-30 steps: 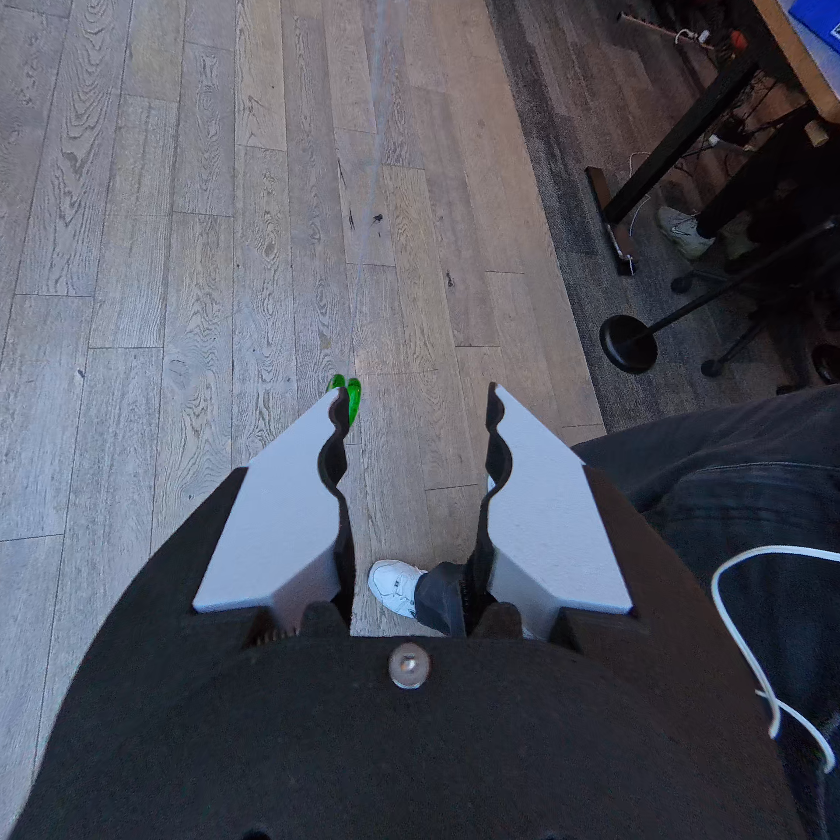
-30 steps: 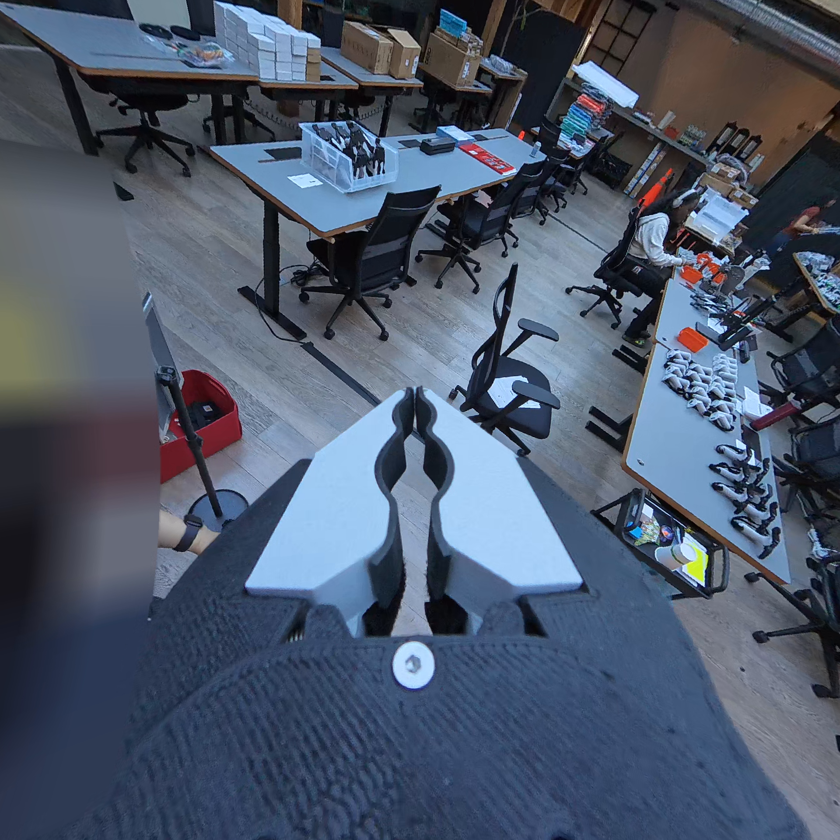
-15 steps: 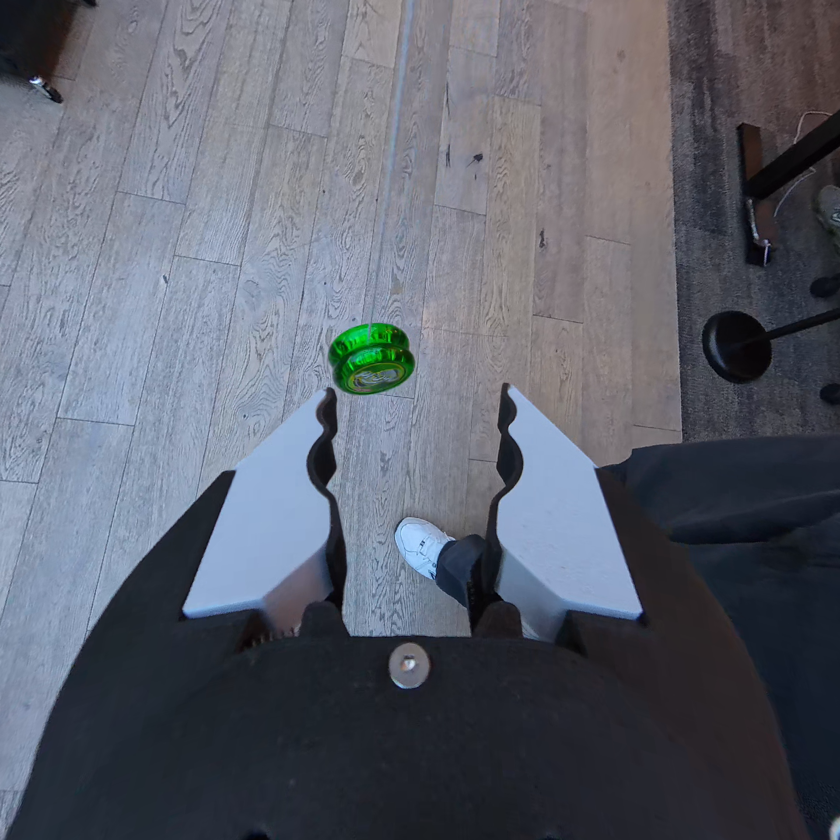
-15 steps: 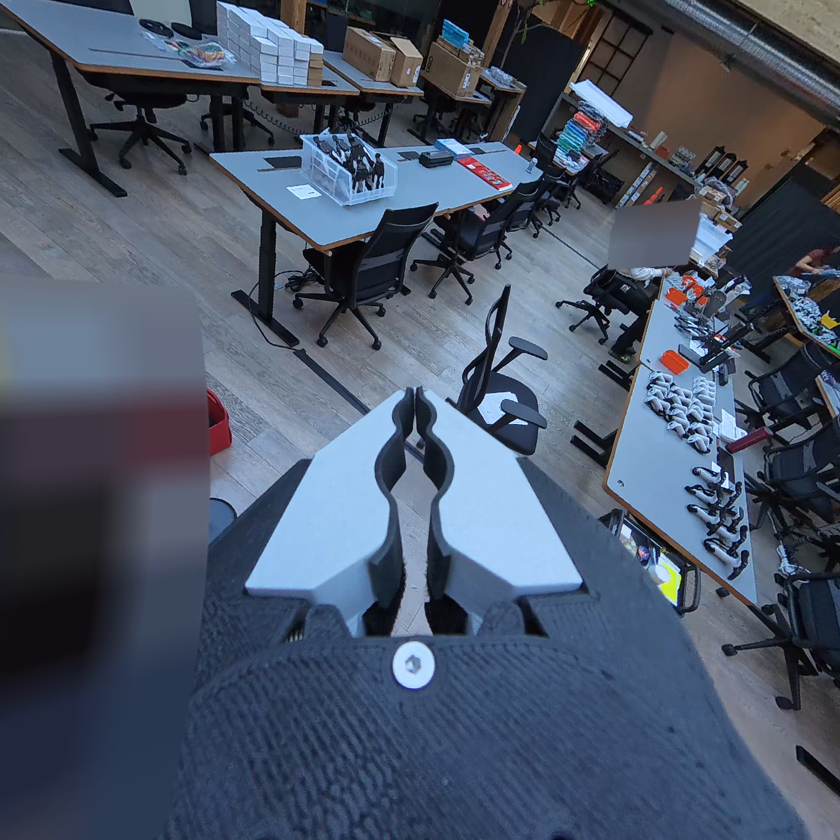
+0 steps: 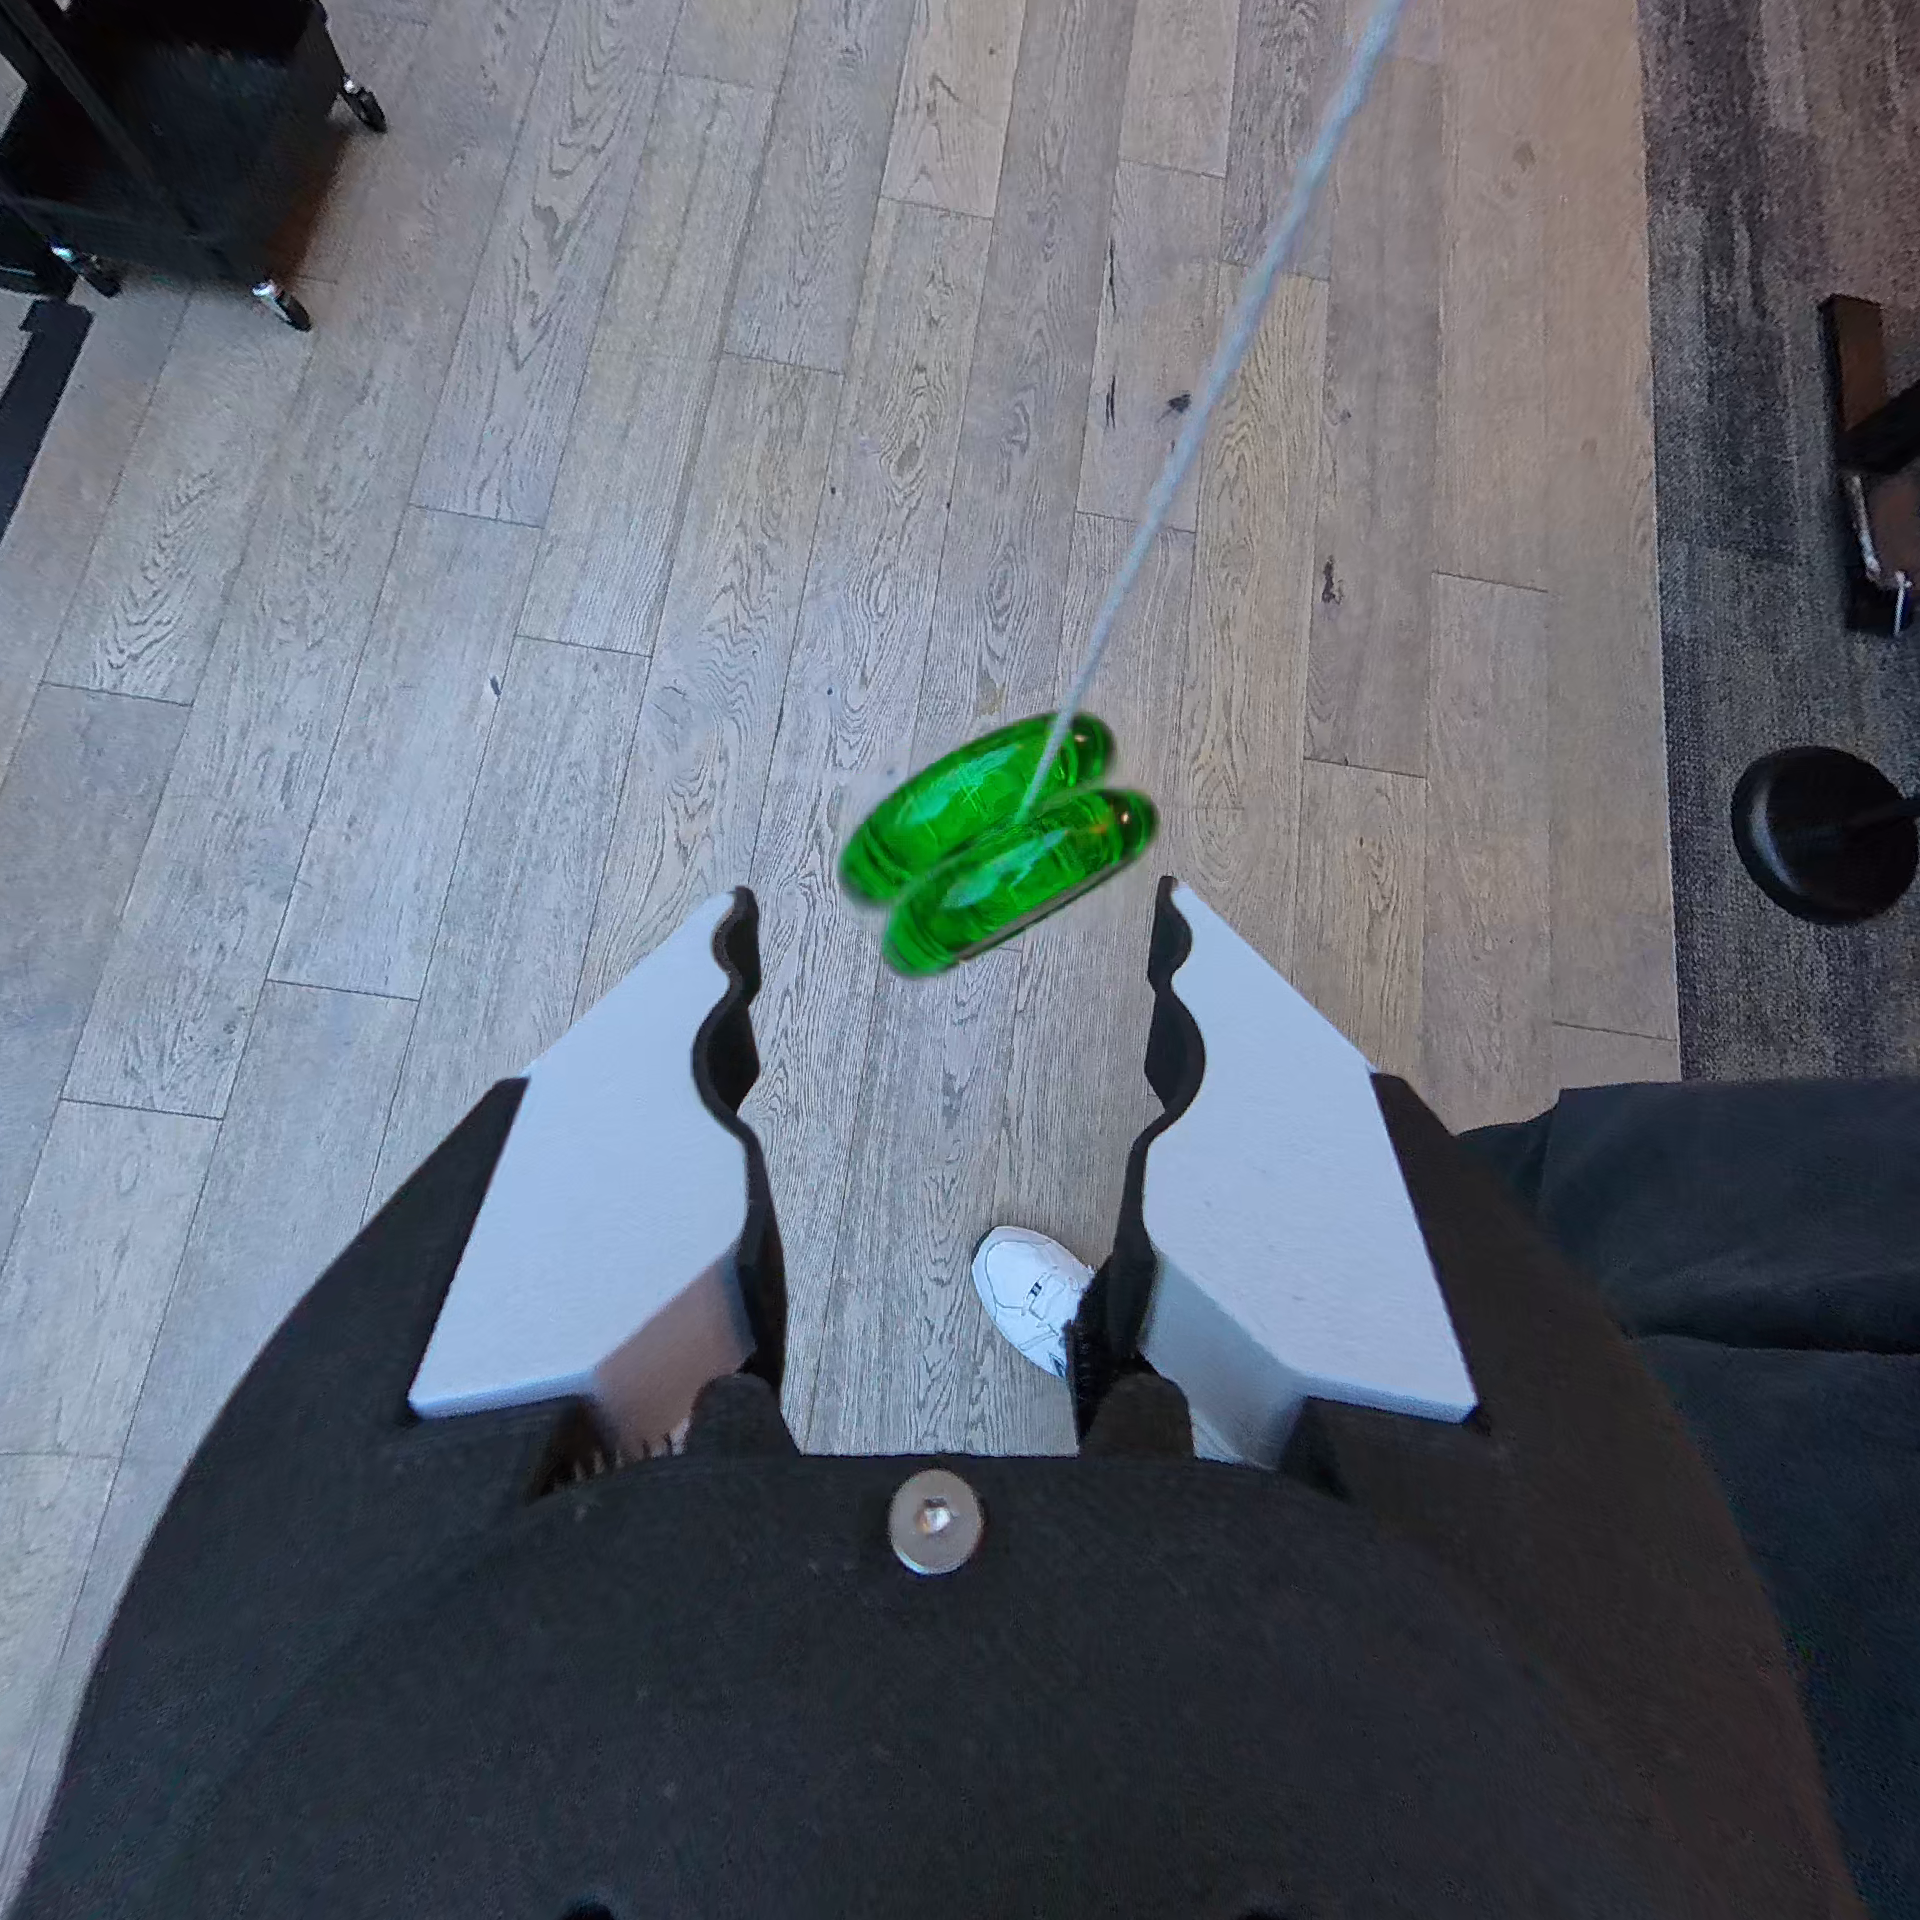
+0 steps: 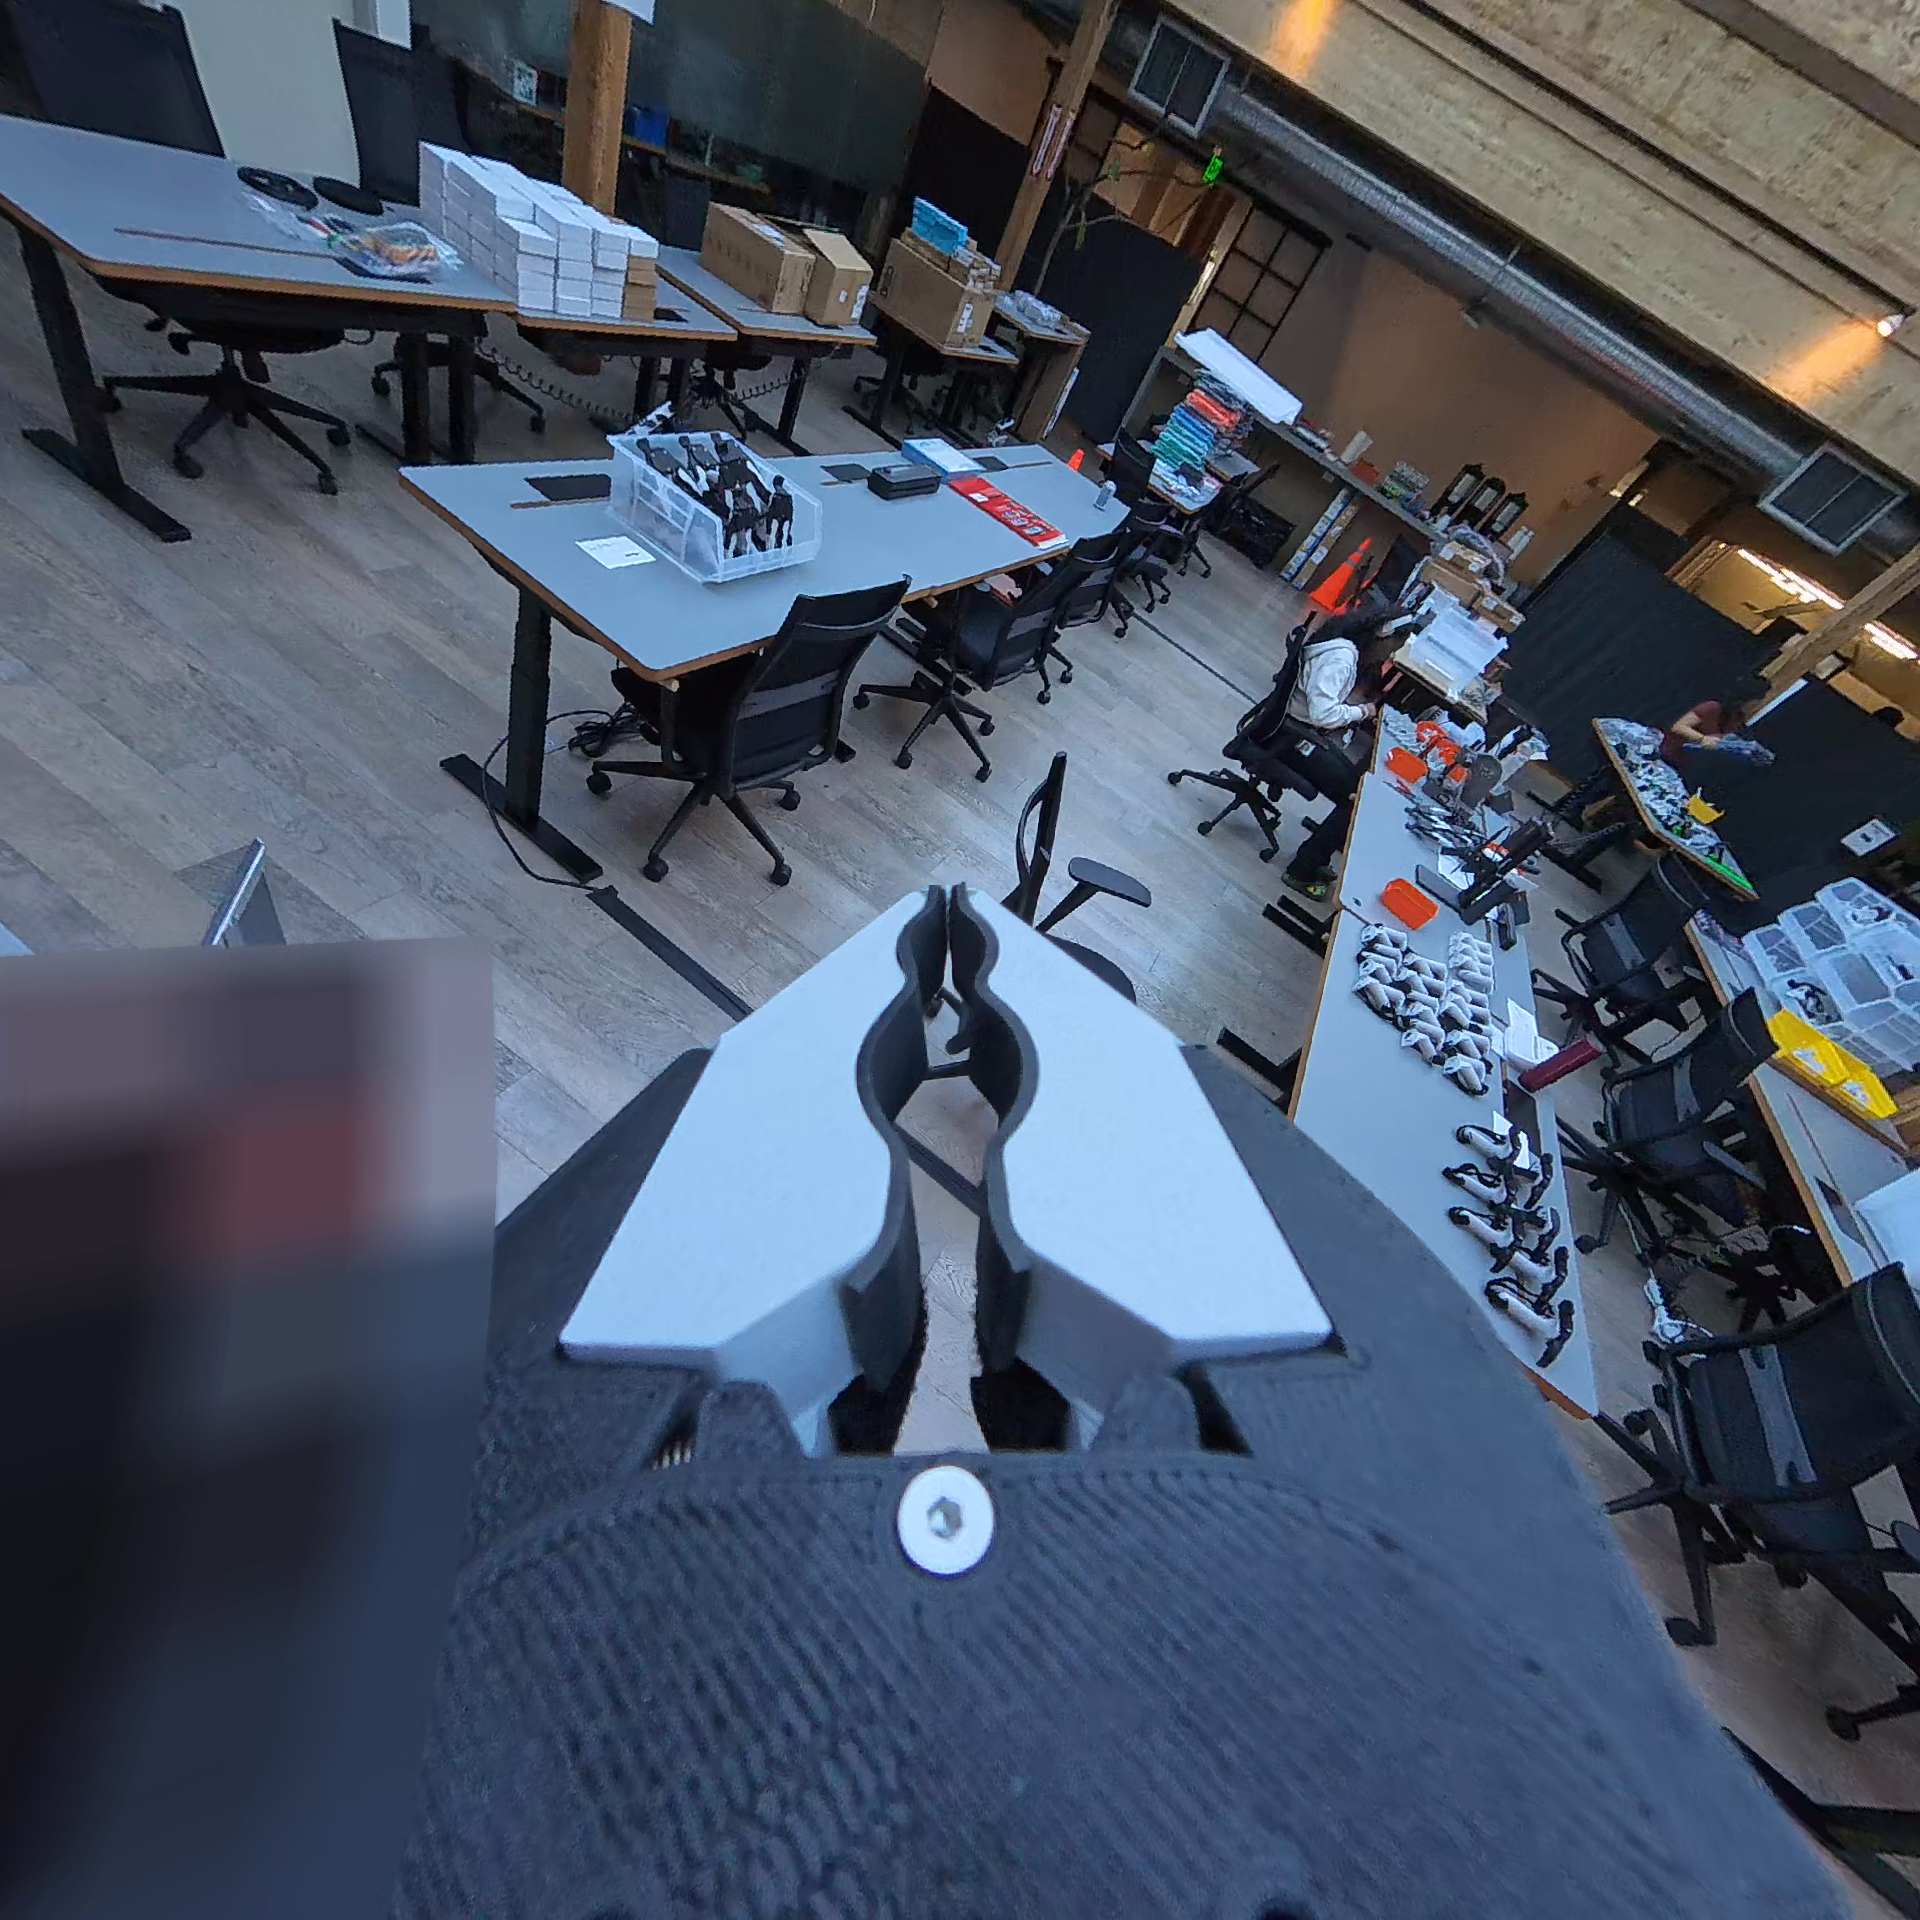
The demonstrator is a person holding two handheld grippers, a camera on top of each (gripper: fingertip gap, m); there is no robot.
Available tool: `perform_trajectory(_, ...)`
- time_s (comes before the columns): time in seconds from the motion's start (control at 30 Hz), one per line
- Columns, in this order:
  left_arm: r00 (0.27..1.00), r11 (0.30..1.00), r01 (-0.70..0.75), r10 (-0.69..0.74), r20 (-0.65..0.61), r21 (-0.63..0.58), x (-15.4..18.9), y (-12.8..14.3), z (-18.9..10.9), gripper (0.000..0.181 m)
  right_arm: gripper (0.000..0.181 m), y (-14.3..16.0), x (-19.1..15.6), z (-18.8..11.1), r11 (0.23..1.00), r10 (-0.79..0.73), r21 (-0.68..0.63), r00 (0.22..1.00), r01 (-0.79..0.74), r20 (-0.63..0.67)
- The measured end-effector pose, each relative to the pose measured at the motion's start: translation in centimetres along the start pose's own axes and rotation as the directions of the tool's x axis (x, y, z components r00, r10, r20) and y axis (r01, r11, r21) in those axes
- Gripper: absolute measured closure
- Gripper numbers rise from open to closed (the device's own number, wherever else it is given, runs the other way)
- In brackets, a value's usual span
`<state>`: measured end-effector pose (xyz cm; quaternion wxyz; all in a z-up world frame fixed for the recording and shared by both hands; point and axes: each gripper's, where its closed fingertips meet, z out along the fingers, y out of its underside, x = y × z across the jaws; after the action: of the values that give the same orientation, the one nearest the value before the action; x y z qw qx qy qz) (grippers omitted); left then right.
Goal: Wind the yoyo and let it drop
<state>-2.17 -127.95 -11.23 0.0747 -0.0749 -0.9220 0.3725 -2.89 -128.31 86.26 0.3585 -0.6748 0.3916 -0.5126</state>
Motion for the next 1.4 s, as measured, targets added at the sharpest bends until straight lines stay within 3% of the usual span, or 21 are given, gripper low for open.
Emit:
perform_trajectory(0.2,0.999,0.999,-0.008,0.010,-0.047,0.042,0.6,-1.1,0.1,0.119,0.181,-1.2,0.0,-1.4,0.999,0.008,0.040,1.000,-0.008,0.004)
perform_trajectory(0.43,0.997,0.998,-0.055,0.057,-0.058,0.036,1.5,-2.7,1.4,0.114,0.181,-2.8,0.8,-3.7,0.996,0.018,0.084,0.999,-0.016,-0.026)
perform_trajectory(0.57,0.996,0.996,-0.049,0.054,-0.077,0.073,2.1,-4.6,1.3,0.152,0.181,-2.8,1.3,-5.0,0.997,0.012,0.081,0.998,-0.007,-0.059)
perform_trajectory(0.67,0.994,0.993,-0.098,0.101,-0.048,0.070,1.8,-5.6,1.0,0.152,0.181,-1.6,2.2,-6.3,0.998,0.022,0.068,0.996,-0.016,-0.092)
perform_trajectory(0.83,0.953,0.957,-0.286,0.280,0.112,0.039,-0.3,-8.0,-0.7,0.153,0.181,5.1,4.6,-9.7,0.996,0.080,-0.023,0.985,-0.085,-0.154)
perform_trajectory(0.97,0.933,0.944,-0.328,0.317,0.171,0.037,-1.2,-10.9,-2.4,0.153,0.181,14.9,7.8,-12.7,0.970,0.131,-0.165,0.959,-0.176,-0.253)
perform_trajectory(1.1,0.926,0.936,-0.344,0.325,0.190,0.075,-1.1,-13.9,-4.0,0.153,0.181,23.6,11.3,-15.2,0.928,0.249,-0.185,0.909,-0.323,-0.335)
perform_trajectory(1.2,0.921,0.927,-0.361,0.338,0.194,0.102,-0.6,-15.7,-4.9,0.152,0.135,28.0,13.1,-16.7,0.885,0.335,-0.174,0.850,-0.432,-0.407)
perform_trajectory(1.23,0.921,0.926,-0.362,0.338,0.192,0.108,-0.4,-16.2,-5.2,0.152,0.126,28.8,13.4,-17.2,0.880,0.336,-0.175,0.840,-0.441,-0.426)
perform_trajectory(1.4,0.922,0.921,-0.365,0.338,0.189,0.133,0.4,-17.7,-6.0,0.153,0.110,30.2,14.5,-19.9,0.885,0.270,-0.194,0.806,-0.424,-0.527)
